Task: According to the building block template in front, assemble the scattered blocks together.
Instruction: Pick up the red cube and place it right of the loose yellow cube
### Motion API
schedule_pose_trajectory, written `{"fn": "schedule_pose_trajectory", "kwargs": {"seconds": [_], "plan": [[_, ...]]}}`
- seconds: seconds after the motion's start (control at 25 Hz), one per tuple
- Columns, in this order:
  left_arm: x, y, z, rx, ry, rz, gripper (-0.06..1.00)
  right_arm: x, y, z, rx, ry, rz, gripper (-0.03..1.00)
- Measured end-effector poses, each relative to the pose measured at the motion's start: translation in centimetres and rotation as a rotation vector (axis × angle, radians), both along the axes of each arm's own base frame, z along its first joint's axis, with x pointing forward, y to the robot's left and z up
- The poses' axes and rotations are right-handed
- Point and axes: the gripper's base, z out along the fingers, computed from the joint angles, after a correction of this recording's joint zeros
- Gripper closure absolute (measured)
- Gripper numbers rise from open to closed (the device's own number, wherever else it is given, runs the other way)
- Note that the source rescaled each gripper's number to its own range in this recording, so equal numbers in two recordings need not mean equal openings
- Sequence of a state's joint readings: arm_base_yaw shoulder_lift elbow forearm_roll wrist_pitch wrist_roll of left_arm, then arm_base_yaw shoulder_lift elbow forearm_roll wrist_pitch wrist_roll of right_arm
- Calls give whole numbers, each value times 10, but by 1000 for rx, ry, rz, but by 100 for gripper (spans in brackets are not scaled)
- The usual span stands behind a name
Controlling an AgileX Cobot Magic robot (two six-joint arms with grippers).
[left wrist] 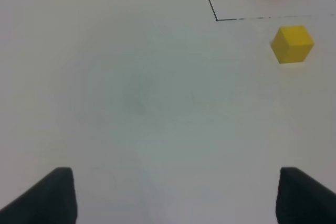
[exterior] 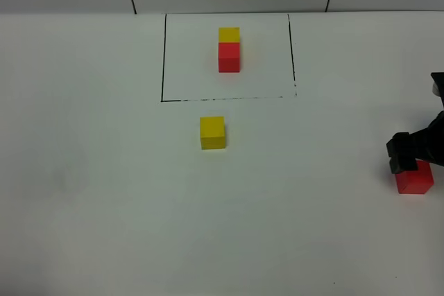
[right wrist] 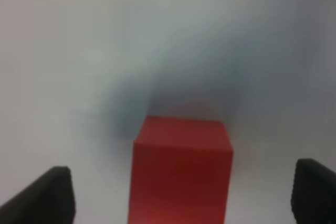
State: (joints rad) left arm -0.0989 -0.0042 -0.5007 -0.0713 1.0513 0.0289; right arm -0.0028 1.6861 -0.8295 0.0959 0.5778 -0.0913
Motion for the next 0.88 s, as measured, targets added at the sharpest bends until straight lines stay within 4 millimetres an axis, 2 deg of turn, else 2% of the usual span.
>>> {"fn": "schedule_pose_trajectory", "kwargs": {"seconds": [0.16, 0.4, 0.76, 0.88], "plan": [[0, 0, 0, 0, 0, 0, 31, 1, -7, -5, 0, 12, -25, 15], [0, 0, 0, 0, 0, 0, 31, 2, -6, -6, 18, 12, -44, 14], [0, 0, 0, 0, 0, 0, 31, 2, -5, -20, 35, 60, -62, 14], [0, 0, 0, 0, 0, 0, 31, 3, -5, -21, 35, 62, -64, 22]]}}
